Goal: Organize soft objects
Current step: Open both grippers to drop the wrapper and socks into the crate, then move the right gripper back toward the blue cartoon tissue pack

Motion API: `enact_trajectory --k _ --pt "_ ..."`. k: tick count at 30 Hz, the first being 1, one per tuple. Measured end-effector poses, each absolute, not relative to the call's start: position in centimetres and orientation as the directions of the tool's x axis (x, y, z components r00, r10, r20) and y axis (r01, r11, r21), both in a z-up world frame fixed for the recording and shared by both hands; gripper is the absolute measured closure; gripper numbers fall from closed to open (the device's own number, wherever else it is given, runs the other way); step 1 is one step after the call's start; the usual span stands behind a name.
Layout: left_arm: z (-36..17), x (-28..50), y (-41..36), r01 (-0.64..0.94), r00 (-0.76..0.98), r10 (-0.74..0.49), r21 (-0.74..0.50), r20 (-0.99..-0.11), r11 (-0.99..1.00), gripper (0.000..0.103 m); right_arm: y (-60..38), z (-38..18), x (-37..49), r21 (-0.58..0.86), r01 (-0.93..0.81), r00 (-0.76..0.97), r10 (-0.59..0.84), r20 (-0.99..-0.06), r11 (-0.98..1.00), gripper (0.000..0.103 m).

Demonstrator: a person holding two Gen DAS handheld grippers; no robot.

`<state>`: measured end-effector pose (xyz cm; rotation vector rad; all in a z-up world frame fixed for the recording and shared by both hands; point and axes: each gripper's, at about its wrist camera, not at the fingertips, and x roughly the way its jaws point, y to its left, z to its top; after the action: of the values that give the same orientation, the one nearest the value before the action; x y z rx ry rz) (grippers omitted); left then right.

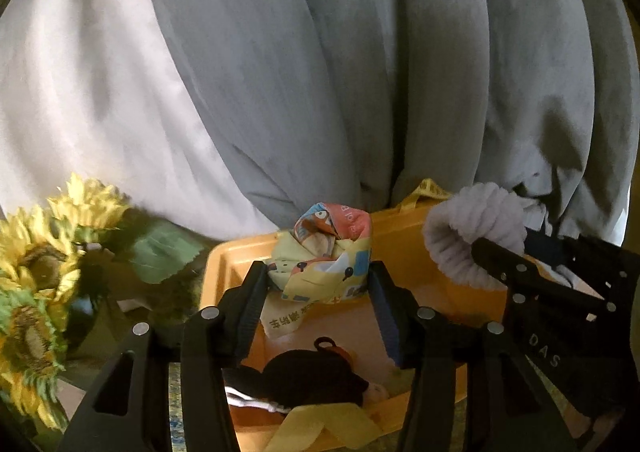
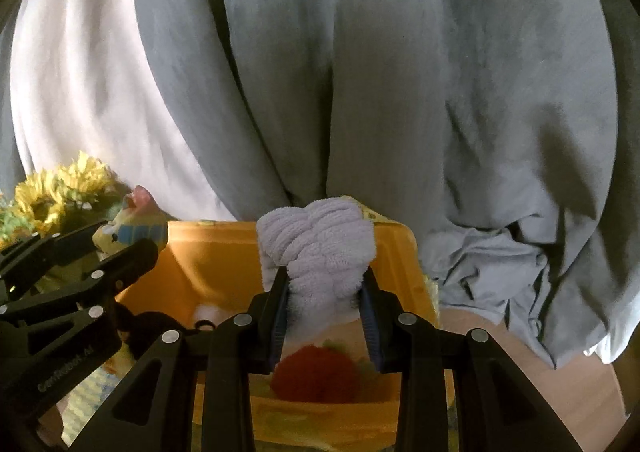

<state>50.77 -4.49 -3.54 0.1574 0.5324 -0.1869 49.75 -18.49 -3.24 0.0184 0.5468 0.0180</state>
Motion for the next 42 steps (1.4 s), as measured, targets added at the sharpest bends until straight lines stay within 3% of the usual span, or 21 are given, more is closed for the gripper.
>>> enact_trajectory --k 1,3,8,16,24,34,42 --pt "-3.7 51.1 -4.5 0.219 0.839 -0.14 0.092 -0.527 0.971 0.049 -18.6 -3.4 50.1 0.022 -0.014 0.851 0.024 -0.525 1.0 0.068" --pt "-3.9 51.6 -4.5 0.216 0.83 -0.139 0.082 -0.54 0.973 0.043 -18.7 -3.7 50.7 0.025 -0.016 0.843 0.027 -0.538 1.0 0.053" --pt "-4.3 51.7 -4.2 0.207 0.826 -0.131 0.078 -0.548 0.975 0.04 -18.7 -3.8 50.9 0.014 -0.004 0.844 0.011 -0.536 1.0 0.037" --pt "-3.3 49.0 -3.1 0.174 0.848 -0.119 0.06 -0.517 0.983 0.04 -19.0 -3.2 49.3 0.052 0.04 0.85 -0.006 -0.527 0.998 0.037" --pt "-1.5 45.5 -2.1 0.147 0.878 -0.108 0.049 -0.466 0.988 0.038 -18.9 -1.9 46.0 0.078 0.069 0.868 -0.022 -0.496 0.995 0.027" --pt "0.1 41.9 -1.1 0.14 0.903 -0.111 0.042 -0.416 0.989 0.035 -18.4 0.0 42.0 0.068 0.117 0.88 -0.072 -0.47 0.991 0.023" --pt "-0.6 40.1 -0.4 0.154 0.892 -0.126 0.029 -0.435 0.988 0.034 -17.8 -0.7 39.2 0.06 0.174 0.871 -0.125 -0.475 0.983 0.02"
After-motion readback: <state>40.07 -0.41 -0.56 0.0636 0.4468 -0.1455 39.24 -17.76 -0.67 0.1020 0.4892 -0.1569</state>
